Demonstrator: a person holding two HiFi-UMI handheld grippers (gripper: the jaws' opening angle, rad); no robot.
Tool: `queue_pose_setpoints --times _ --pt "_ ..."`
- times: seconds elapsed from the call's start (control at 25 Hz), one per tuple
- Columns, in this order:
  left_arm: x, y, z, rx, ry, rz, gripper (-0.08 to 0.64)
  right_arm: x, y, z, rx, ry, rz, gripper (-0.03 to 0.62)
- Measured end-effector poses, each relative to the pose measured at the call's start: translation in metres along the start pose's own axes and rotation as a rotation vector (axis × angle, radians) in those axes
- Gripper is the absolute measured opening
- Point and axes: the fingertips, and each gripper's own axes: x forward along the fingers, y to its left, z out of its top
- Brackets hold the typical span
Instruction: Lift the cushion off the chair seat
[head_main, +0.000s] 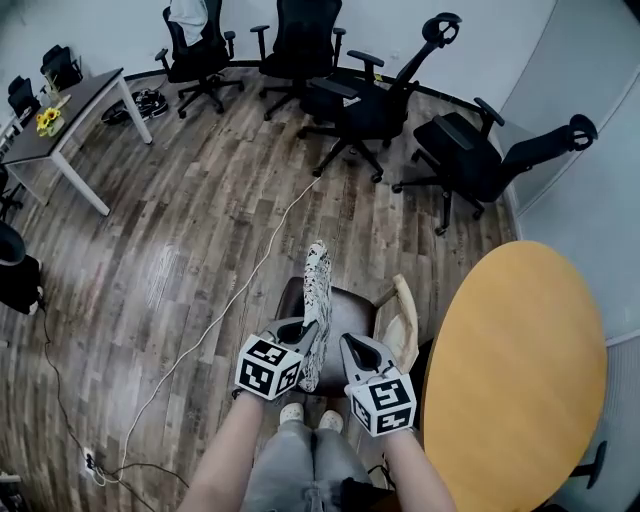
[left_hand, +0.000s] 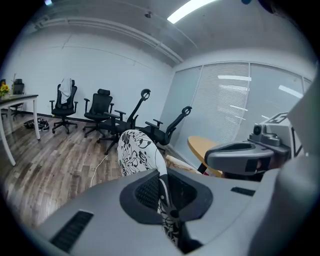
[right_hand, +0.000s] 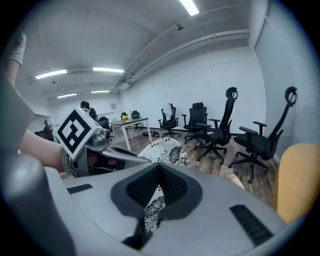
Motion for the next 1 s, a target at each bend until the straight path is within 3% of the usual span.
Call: queue_pose_setpoints --times 0.36,0.56,1.0 --pt "-0.024 -0.028 0.044 0.158 0.006 0.065 0.012 -0.019 0.005 0.059 -0.051 -0.069 0.002 0.025" --pt "-0.034 -0.040 0.068 0.185 -0.028 0.074 0.012 -0.030 0.008 0.071 -0.078 -0.080 -0.002 0.025" --pt "-0.051 -0.074 0.102 0.281 -0.089 0.090 0.012 -0.058 -0.013 0.111 0.021 -0.207 -0.096 0.025"
